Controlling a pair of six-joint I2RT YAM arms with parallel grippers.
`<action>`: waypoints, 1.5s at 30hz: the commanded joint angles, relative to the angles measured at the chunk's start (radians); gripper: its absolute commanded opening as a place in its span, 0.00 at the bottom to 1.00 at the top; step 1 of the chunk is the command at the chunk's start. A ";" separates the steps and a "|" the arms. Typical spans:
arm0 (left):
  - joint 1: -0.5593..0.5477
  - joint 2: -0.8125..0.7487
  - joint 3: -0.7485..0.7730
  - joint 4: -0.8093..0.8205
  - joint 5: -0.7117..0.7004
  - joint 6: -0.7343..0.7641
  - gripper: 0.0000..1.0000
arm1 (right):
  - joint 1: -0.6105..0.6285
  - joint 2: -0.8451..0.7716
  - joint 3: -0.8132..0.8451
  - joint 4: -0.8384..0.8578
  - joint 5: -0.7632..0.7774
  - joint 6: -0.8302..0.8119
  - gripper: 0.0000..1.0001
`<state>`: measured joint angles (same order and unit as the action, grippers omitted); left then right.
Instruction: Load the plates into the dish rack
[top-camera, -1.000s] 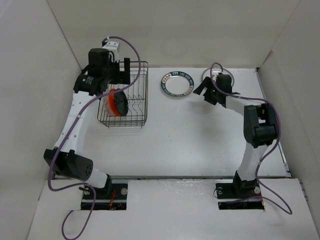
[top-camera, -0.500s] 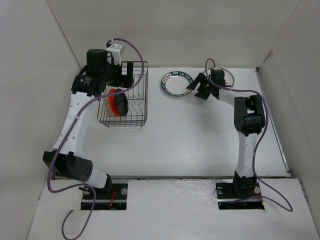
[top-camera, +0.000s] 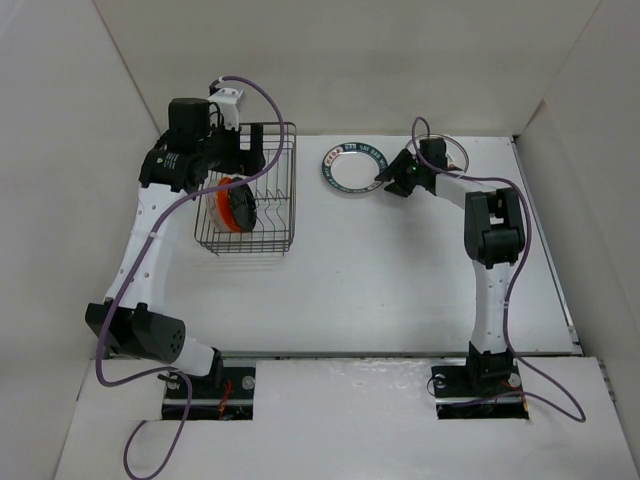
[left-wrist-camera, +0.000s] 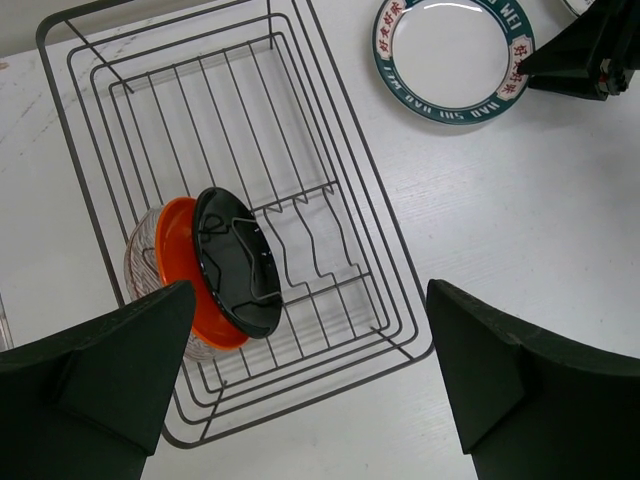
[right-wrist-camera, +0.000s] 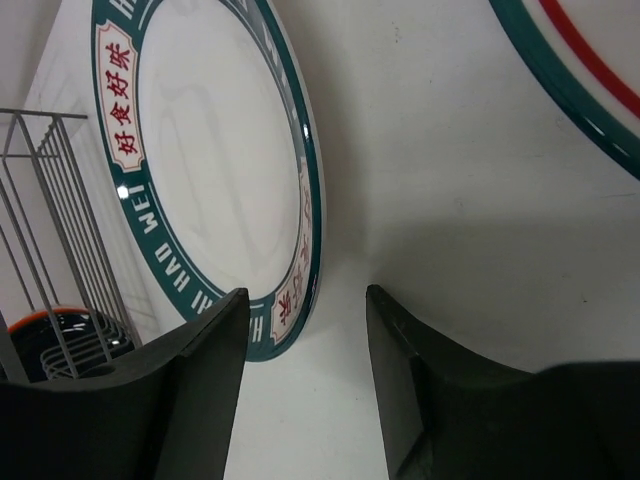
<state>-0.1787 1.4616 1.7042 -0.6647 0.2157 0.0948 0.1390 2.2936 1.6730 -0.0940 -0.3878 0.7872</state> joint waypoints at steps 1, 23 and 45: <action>0.005 -0.026 0.023 0.005 0.028 0.011 1.00 | 0.010 0.039 0.033 -0.066 0.030 0.021 0.56; 0.015 -0.055 -0.058 0.025 0.047 0.048 1.00 | 0.037 0.038 0.055 -0.086 0.115 0.176 0.00; -0.013 0.092 -0.069 0.284 0.545 0.082 1.00 | 0.160 -0.707 -0.507 0.422 0.058 -0.141 0.00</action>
<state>-0.1932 1.5322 1.6127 -0.4770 0.6529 0.1925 0.2829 1.6268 1.1912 0.1535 -0.2230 0.7540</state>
